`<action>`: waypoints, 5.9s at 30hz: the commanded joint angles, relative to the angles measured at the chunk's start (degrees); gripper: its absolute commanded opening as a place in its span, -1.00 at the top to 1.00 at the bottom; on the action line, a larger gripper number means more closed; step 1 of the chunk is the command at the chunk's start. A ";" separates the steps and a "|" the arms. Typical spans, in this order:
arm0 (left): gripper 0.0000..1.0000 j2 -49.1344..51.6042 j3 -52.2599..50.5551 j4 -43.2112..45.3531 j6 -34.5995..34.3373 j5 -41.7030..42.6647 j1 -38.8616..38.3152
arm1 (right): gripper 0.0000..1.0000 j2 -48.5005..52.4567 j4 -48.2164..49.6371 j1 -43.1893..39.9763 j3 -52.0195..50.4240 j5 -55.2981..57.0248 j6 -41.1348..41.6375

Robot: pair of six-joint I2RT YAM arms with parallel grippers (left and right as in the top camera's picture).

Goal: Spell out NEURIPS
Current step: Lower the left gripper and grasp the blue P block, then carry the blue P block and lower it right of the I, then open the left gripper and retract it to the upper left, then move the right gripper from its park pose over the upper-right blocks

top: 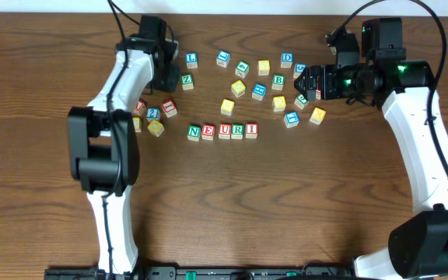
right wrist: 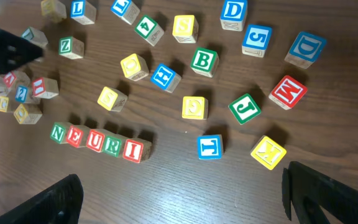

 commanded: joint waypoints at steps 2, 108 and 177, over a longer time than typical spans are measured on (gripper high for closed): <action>0.48 -6.73 0.17 -2.67 -5.42 -0.28 -0.76 | -0.99 0.46 0.33 0.33 -0.44 3.08 -0.63; 0.29 4.74 -0.24 -1.09 -43.89 -10.69 -38.27 | -0.99 0.46 0.83 -17.25 -0.44 3.82 8.63; 0.29 -25.29 -0.04 -18.82 -22.69 -6.14 -2.80 | -0.83 0.46 5.88 9.46 -0.44 4.31 15.08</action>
